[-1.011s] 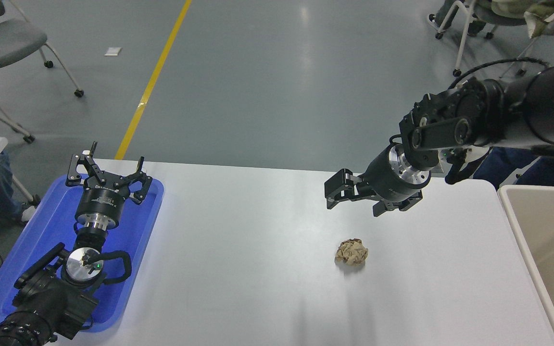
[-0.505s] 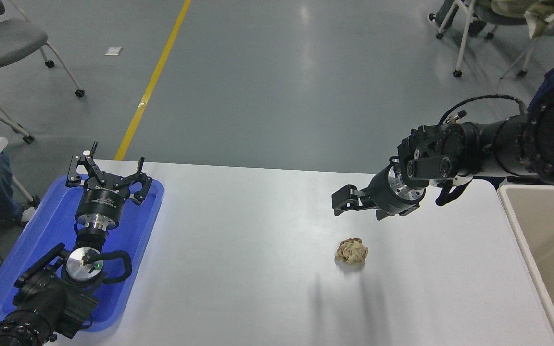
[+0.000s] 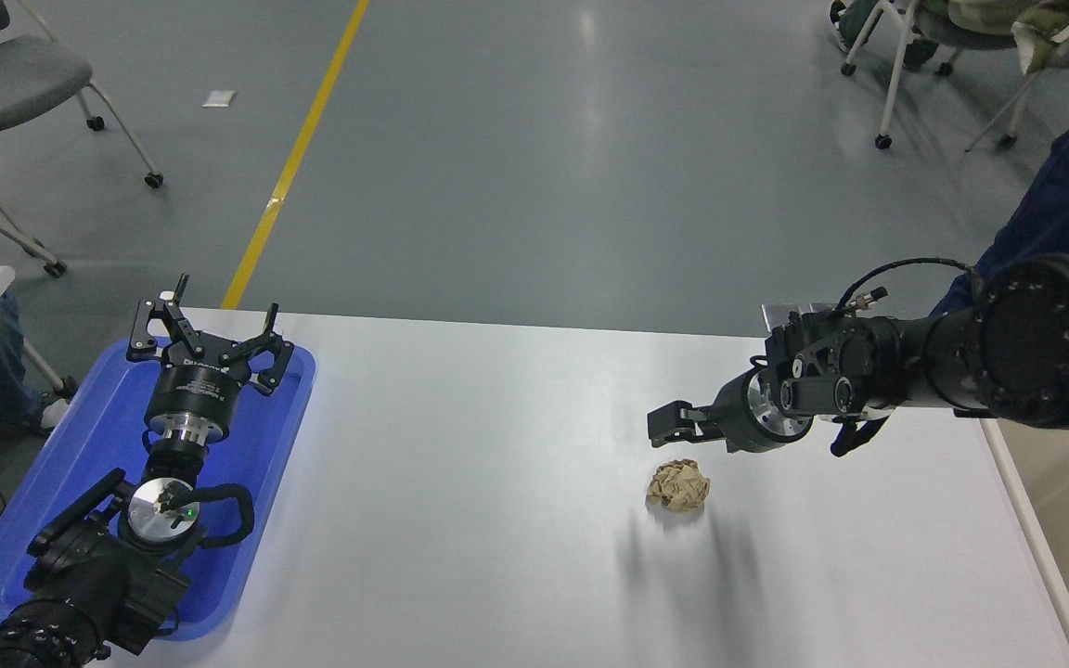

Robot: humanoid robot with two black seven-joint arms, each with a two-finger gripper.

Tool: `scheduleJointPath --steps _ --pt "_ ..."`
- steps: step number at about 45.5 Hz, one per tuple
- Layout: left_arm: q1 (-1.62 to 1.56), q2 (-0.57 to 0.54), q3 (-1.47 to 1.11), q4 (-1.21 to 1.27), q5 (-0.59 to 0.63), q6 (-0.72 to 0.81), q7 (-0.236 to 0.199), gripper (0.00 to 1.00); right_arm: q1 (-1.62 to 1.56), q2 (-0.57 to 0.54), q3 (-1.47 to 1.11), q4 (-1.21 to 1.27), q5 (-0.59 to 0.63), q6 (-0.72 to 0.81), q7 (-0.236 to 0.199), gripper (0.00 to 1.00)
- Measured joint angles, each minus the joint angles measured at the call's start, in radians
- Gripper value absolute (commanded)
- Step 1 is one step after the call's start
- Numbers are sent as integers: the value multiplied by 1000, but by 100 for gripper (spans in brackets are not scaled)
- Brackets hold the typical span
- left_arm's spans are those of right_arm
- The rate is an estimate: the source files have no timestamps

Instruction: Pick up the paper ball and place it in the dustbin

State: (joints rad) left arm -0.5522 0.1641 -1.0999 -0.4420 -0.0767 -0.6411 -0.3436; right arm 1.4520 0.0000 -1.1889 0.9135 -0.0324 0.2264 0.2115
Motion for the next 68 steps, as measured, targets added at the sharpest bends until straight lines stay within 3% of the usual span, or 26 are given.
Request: scheduleJointPath --steps 43,48,55,61,64,68 --pt "0 0 0 0 0 0 -1 100 -234 0 122 -175 -178 -105 -1 97" --pt "0 0 0 0 0 0 0 100 -246 0 126 -180 -190 -109 -1 87" --pt "0 0 0 0 0 0 0 100 -259 0 138 -184 -199 -114 -1 64" --pt "0 0 0 0 0 0 0 100 -271 0 150 -186 -203 -120 -1 34" --pt "0 0 0 0 0 0 0 100 -275 0 156 -187 -205 -126 -1 13" --pt "0 0 0 0 0 0 0 100 -279 0 162 -188 -210 -134 -1 2"
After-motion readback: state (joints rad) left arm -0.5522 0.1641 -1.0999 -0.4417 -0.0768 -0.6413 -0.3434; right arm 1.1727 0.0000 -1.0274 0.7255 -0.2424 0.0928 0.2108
